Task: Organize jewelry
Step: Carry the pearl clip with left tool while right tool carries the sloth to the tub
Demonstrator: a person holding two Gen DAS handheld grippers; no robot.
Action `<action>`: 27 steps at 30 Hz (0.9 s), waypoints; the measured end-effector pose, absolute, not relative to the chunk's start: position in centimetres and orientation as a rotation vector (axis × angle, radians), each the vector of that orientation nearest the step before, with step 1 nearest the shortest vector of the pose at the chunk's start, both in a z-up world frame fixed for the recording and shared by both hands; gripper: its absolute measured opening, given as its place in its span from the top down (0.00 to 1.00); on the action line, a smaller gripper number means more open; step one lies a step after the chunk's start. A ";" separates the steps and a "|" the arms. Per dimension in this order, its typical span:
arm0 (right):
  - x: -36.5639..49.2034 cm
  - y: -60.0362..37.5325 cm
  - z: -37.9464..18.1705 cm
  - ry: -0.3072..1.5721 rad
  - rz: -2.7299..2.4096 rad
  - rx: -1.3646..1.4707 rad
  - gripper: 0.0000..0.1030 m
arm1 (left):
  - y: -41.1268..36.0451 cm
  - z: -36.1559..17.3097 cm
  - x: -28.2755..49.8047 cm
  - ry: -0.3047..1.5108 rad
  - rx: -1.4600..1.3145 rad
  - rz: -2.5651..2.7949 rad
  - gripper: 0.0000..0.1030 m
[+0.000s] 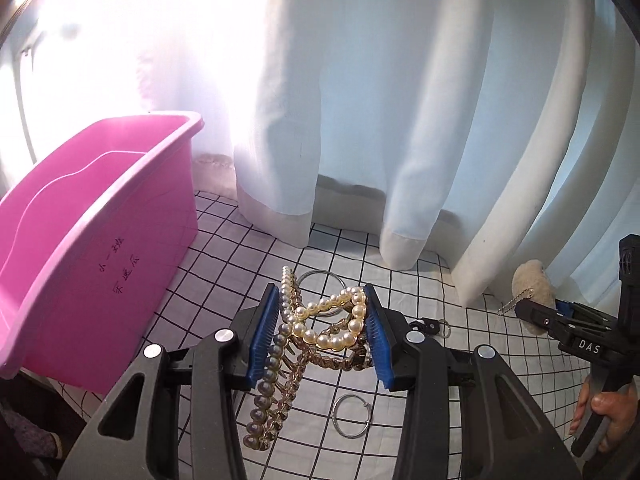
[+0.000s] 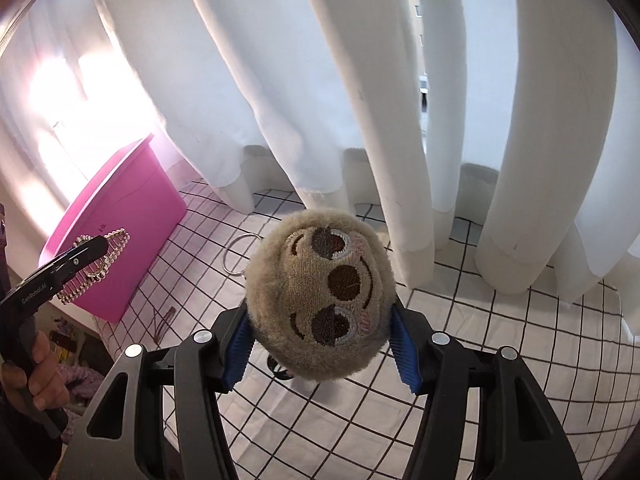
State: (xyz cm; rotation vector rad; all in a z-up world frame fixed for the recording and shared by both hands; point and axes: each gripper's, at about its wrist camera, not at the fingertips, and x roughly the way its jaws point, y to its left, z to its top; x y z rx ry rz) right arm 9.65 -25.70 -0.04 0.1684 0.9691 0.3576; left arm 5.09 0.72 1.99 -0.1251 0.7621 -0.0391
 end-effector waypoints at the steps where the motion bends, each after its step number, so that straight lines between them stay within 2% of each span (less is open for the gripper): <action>1: 9.8 -25.2 0.5 0.956 0.385 0.164 0.45 | 1.1 2.9 4.5 0.745 -0.132 -0.021 0.60; 13: 13.1 -15.2 6.4 0.837 0.669 0.133 0.45 | 8.7 10.6 0.2 0.603 -0.146 0.200 0.60; 20: 15.4 -4.9 9.6 0.784 0.770 0.122 0.45 | 17.1 11.3 1.0 0.590 -0.177 0.278 0.60; 27: 17.8 6.7 9.9 0.818 0.859 0.072 0.45 | 26.3 10.0 2.7 0.653 -0.189 0.345 0.60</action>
